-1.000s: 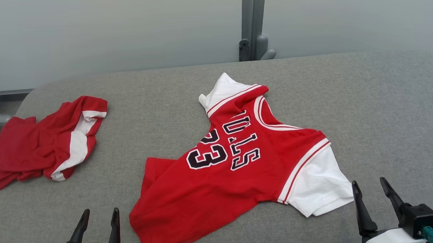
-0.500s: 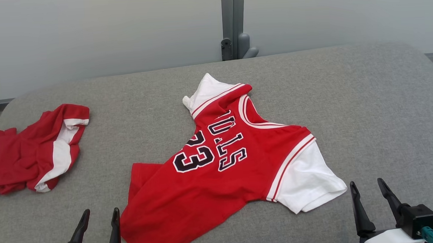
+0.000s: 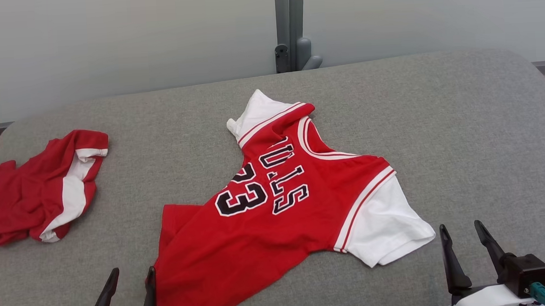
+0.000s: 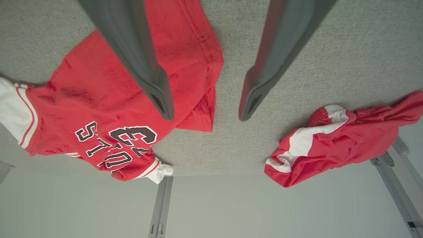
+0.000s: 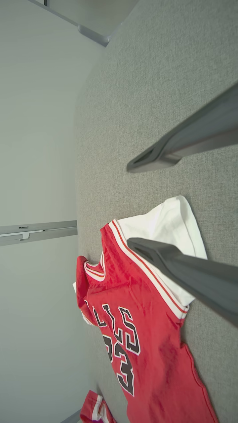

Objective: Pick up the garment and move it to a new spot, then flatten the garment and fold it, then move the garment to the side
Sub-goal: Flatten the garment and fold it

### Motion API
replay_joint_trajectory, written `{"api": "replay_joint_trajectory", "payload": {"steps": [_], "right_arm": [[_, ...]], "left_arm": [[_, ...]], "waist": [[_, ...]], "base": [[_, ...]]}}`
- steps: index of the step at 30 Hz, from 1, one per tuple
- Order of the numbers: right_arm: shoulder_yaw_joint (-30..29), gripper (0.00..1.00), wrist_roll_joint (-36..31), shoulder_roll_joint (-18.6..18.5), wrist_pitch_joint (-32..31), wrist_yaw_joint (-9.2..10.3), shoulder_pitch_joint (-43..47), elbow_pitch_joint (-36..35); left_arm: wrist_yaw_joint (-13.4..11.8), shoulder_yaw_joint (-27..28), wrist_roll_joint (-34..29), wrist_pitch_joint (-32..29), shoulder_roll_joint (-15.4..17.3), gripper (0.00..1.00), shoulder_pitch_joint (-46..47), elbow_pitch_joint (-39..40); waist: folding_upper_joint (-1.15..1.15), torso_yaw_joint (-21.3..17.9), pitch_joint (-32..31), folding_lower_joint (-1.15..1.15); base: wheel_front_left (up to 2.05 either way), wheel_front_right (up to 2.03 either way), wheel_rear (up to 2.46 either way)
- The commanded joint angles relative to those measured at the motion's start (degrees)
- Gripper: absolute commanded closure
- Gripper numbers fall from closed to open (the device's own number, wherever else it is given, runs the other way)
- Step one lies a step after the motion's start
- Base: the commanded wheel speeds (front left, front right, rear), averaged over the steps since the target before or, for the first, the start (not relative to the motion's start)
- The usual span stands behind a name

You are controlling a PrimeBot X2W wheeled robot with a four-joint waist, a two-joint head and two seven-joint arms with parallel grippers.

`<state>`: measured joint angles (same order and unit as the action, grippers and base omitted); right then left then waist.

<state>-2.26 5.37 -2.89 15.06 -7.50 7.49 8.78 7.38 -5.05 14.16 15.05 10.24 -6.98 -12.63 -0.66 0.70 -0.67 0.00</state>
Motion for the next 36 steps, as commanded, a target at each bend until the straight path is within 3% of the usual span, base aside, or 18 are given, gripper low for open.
{"api": "replay_joint_trajectory", "payload": {"steps": [1,7,14,20,29,36], "right_arm": [[0.2,0.00,-0.4,0.0,0.2,0.02,-0.7,-0.1],[2.2,0.00,-2.1,-0.8,-1.0,0.03,-3.9,3.6],[1.8,0.00,-5.1,-2.9,-14.4,0.04,-9.8,6.9],[3.1,0.00,-5.8,-4.2,-21.7,0.04,-15.7,12.2],[5.8,0.00,-5.9,-4.9,-23.5,0.04,-21.2,21.6],[7.2,0.00,-5.2,-3.8,-22.6,0.02,-22.8,27.8]], "left_arm": [[0.1,0.1,0.4,0.2,0.4,0.00,0.1,-0.7],[-0.3,0.7,3.3,-3.1,-1.5,0.00,0.3,-6.6],[-1.0,0.1,9.8,-17.7,-3.8,0.00,0.7,-5.3],[-2.1,-0.1,11.7,-25.2,-3.5,0.00,1.1,-4.3],[-2.4,-0.6,14.7,-30.1,-4.5,0.00,1.7,-4.8],[-2.5,-1.4,15.6,-32.1,-4.6,0.00,2.2,-9.9]], "waist": [[0.66,0.1,0.1,0.00],[0.66,-0.3,0.1,0.00],[0.66,0.1,2.3,0.00],[0.66,0.0,4.7,0.00],[0.66,0.8,6.7,0.00],[0.66,0.8,6.6,0.00]], "base": [[0.00,0.00,0.00],[0.00,0.00,0.00],[0.00,0.00,0.00],[0.00,0.00,0.00],[0.00,0.00,0.00],[0.00,0.00,0.00]]}}
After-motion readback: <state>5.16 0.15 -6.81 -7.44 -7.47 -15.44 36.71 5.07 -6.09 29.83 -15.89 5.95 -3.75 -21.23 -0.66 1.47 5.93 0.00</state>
